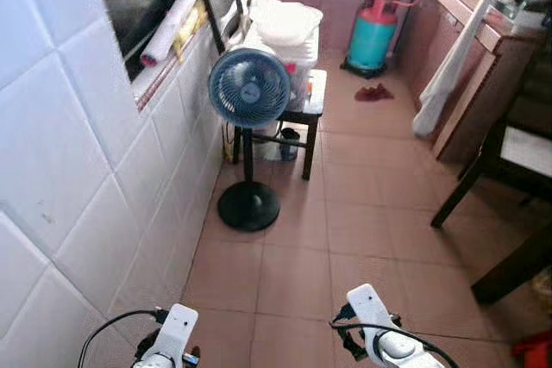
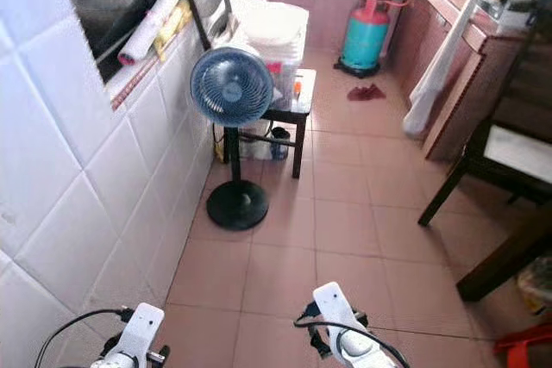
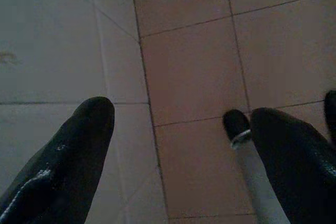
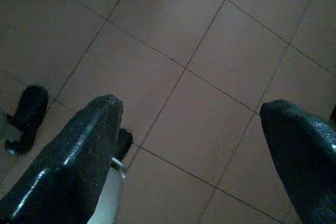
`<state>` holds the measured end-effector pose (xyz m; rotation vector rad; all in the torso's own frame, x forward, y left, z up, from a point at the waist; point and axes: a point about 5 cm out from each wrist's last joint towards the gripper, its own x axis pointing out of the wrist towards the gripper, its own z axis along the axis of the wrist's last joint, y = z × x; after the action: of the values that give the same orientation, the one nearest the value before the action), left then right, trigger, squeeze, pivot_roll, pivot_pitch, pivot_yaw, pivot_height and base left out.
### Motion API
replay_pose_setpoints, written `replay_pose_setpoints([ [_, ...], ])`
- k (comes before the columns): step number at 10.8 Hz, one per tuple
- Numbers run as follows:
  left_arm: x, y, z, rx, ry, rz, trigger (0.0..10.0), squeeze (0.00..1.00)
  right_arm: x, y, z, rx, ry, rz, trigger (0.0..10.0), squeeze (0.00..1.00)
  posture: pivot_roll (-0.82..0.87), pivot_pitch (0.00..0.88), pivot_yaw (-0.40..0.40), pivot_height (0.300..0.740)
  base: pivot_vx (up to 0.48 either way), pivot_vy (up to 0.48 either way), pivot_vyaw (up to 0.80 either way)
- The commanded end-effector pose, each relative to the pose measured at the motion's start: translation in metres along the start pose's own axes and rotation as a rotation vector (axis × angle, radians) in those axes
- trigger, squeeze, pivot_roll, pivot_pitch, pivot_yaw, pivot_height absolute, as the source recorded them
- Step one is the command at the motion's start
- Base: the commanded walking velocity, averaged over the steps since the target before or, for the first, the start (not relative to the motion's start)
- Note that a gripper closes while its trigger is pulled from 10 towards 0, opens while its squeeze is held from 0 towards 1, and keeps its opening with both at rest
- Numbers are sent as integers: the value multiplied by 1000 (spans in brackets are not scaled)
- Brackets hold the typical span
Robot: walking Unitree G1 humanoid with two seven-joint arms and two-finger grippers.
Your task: Setting the table
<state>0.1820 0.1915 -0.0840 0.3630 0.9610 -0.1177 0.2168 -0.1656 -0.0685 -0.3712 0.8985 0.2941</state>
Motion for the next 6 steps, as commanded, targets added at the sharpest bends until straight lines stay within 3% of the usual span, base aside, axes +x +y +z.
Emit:
replay_pose_setpoints([
  [1, 1, 0, 2, -14, 2, 9, 10000, 0, 0, -4, 3, -24, -4, -4, 10000, 0, 46, 0, -85, 740, 0, 0, 0],
  [3, 1, 2, 2, -19, 7, 18, 10000, 0, 1, -3, 5, -43, -9, 3, 10000, 0, 51, 0, -90, 740, 0, 0, 0],
  [6, 1, 6, 2, 31, 5, 12, 10000, 0, 1, 1, 6, 3, -8, -1, 10000, 0, 36, 0, -48, 740, 0, 0, 0],
])
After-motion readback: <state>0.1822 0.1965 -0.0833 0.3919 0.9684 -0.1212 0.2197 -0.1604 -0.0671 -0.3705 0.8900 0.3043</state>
